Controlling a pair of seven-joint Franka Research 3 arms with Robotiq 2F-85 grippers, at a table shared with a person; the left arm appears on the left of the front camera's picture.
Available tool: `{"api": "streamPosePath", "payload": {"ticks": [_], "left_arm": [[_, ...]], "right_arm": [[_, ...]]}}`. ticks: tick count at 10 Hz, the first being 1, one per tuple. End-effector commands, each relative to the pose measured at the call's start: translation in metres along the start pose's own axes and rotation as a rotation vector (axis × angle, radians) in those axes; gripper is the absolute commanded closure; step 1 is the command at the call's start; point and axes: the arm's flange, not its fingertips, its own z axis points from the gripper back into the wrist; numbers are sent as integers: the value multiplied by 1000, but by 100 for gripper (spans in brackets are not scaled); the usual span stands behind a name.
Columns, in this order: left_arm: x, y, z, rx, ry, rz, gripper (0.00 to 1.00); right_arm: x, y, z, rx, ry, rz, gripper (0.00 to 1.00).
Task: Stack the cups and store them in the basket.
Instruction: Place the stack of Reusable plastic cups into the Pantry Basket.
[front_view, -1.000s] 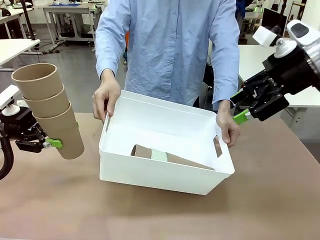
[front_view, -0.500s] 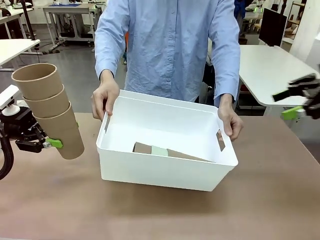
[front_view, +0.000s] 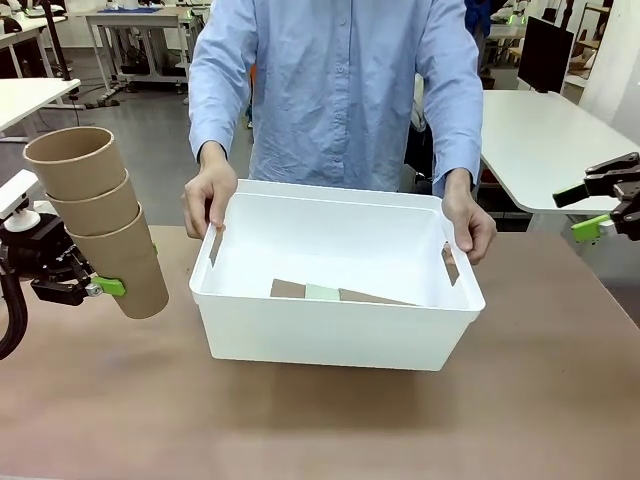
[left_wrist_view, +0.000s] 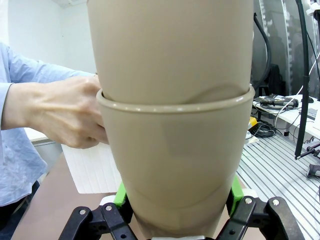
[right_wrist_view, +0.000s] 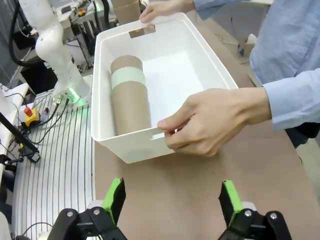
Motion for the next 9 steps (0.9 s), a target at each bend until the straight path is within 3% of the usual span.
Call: {"api": "streamPosePath", "payload": {"ticks": [1, 9], "left_arm": [[5, -1, 0, -4, -8, -18, 15], [5, -1, 0, -4, -8, -18, 15]], "right_arm": [[-2, 0, 4, 8, -12, 10, 0], [-2, 0, 4, 8, -12, 10, 0]]}}
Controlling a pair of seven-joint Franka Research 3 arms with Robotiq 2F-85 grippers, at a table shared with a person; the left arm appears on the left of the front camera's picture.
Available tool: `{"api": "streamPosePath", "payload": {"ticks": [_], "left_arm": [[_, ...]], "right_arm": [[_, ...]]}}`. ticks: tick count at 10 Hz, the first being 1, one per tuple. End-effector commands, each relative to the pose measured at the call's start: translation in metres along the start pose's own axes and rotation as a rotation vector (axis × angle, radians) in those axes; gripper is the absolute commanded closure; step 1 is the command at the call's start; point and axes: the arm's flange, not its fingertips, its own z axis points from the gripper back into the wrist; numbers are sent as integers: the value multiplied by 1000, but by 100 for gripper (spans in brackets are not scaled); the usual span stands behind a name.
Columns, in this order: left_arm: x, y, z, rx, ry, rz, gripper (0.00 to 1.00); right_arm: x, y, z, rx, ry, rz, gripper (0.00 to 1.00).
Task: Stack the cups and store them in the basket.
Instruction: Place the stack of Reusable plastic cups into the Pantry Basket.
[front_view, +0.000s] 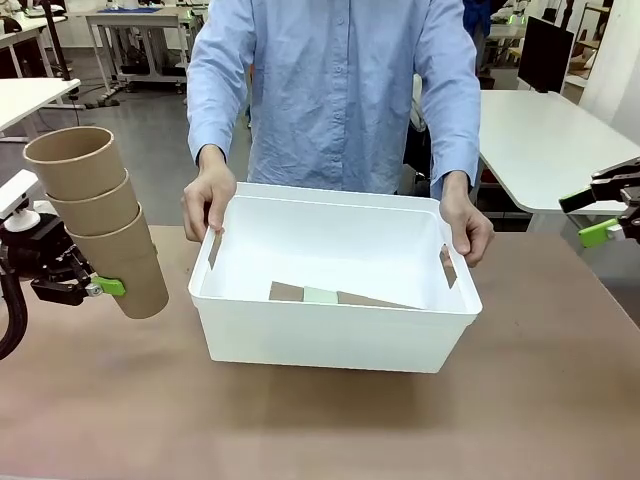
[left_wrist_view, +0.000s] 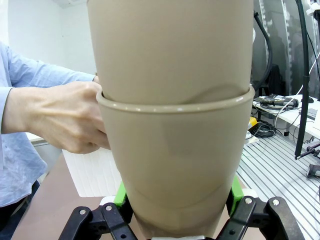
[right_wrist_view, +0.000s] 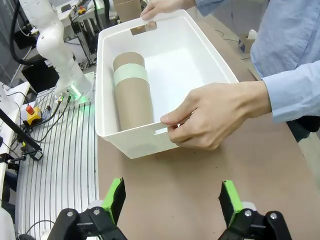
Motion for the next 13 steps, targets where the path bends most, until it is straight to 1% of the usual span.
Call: {"api": "streamPosePath", "payload": {"ticks": [1, 13], "left_arm": [[5, -1, 0, -4, -8, -18, 15], [5, -1, 0, -4, -8, -18, 15]], "right_arm": [[1, -3, 1, 4, -28, 24, 0], [1, -3, 1, 4, -28, 24, 0]]}}
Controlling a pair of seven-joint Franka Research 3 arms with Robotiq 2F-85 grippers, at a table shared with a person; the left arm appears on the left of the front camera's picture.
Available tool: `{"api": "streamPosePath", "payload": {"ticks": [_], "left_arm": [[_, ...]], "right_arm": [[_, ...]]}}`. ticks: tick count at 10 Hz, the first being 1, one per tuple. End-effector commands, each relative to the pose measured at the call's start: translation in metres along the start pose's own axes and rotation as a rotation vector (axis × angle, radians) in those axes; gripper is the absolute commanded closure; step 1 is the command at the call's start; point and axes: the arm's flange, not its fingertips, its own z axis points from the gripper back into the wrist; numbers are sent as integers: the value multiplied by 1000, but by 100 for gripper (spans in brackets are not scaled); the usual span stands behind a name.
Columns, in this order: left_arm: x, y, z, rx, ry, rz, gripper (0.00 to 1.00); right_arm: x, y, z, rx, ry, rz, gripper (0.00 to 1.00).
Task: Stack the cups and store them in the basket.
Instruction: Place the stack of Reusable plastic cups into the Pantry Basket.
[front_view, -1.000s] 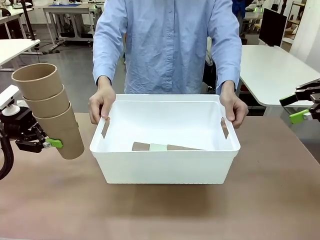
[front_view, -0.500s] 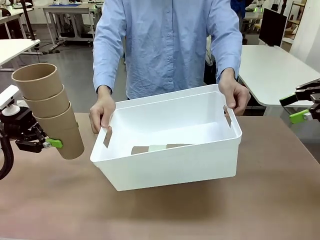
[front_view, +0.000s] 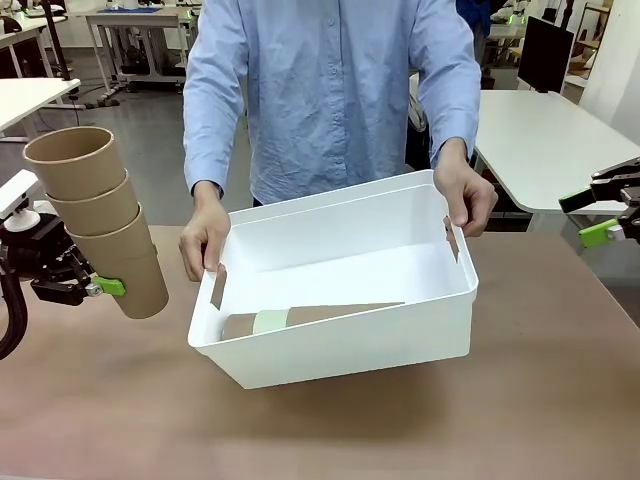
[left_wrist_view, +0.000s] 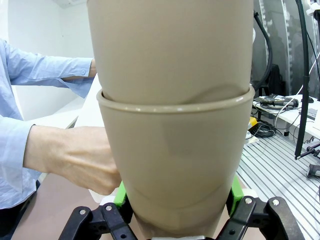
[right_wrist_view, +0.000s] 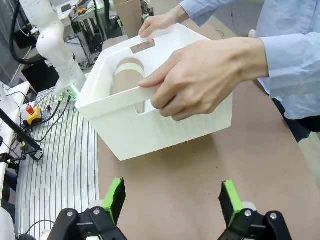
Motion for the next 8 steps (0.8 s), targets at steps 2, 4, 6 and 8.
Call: {"api": "streamPosePath", "payload": {"ticks": [2, 4, 6, 8], "left_arm": [[5, -1, 0, -4, -8, -18, 15], [19, -3, -2, 23, 5, 32, 15], [67, -5, -5, 33, 55, 72, 15], [115, 6, -20, 43, 152, 112, 15]], "right_arm": [[1, -3, 1, 3, -28, 23, 0], [1, -3, 1, 3, -28, 23, 0], [1, -3, 1, 3, -28, 23, 0], [1, -3, 1, 3, -28, 23, 0]]}}
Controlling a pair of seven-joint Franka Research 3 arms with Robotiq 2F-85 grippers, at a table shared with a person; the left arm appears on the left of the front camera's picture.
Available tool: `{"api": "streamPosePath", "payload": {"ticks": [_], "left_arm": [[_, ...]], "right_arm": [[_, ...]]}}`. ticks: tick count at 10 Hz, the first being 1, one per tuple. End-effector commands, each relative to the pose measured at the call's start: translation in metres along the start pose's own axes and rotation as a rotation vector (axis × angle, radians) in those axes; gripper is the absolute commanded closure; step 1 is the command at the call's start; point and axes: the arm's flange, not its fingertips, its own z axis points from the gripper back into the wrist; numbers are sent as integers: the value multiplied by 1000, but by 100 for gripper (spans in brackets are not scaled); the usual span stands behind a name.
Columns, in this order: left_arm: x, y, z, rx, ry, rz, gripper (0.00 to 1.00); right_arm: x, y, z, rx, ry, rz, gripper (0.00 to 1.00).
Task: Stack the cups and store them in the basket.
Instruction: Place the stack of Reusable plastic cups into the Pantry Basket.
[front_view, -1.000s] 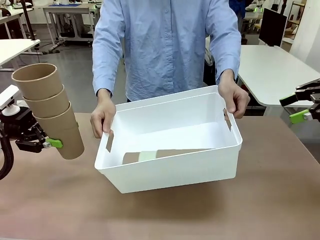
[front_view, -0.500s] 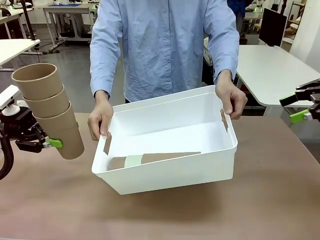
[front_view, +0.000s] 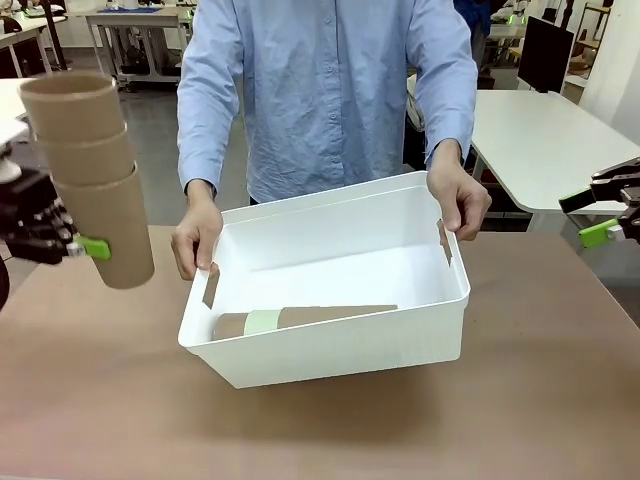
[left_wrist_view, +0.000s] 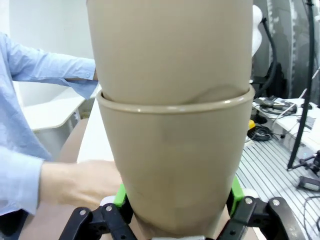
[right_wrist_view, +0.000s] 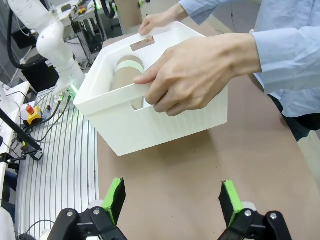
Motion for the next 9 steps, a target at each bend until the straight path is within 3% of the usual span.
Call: {"api": "streamPosePath", "payload": {"ticks": [1, 6, 9], "left_arm": [[48, 7, -19, 23, 113, 54, 15], [127, 40, -94, 35, 471, 103, 15], [132, 49, -164, 27, 651, 115, 15]], "right_arm": [[1, -3, 1, 3, -29, 23, 0], [1, -3, 1, 3, -29, 23, 0], [1, -3, 1, 3, -29, 23, 0]]}}
